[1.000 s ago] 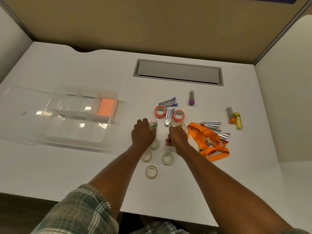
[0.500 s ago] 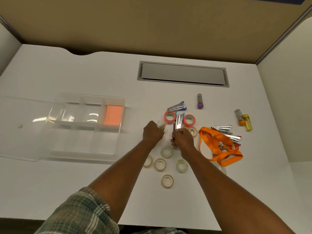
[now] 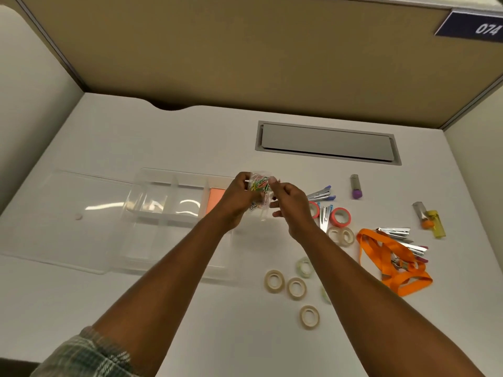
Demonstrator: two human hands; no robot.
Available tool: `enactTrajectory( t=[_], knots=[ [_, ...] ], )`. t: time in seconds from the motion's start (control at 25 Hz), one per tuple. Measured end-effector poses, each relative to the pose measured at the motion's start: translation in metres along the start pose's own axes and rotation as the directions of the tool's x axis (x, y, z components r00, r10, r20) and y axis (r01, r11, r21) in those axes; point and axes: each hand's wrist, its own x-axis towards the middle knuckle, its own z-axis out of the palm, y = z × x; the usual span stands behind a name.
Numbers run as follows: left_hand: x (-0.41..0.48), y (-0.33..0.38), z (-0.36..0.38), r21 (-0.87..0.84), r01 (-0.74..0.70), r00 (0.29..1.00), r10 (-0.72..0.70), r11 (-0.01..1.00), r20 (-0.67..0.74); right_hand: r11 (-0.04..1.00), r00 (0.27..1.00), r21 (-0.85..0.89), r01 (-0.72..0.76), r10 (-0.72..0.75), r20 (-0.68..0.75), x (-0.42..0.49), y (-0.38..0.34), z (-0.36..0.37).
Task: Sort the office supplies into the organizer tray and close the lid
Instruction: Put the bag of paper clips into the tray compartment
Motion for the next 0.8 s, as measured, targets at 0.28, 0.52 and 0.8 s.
enactTrajectory(
  t=[0.28,0.52,0.8],
  knots=[
    [0.000,0.017,-0.066,0.325,0.075,0.972,0.004,0.943,-0.235,0.967,0.986,-0.199,0.162,-0.149,0.079,0.008,-0.023,0.064],
    [0.008,0.000,-0.086,0.554,0.143,0.905,0.118,0.820,-0.409,0.735,0.962,-0.629,0.255,-0.256,0.091,0.012,-0.009,0.096],
    [0.016,-0.014,-0.079,0.644,0.173,0.910,0.130,0.745,-0.394,0.546,0.944,-0.779,0.307,-0.278,0.177,-0.001,0.011,0.104]
  ],
)
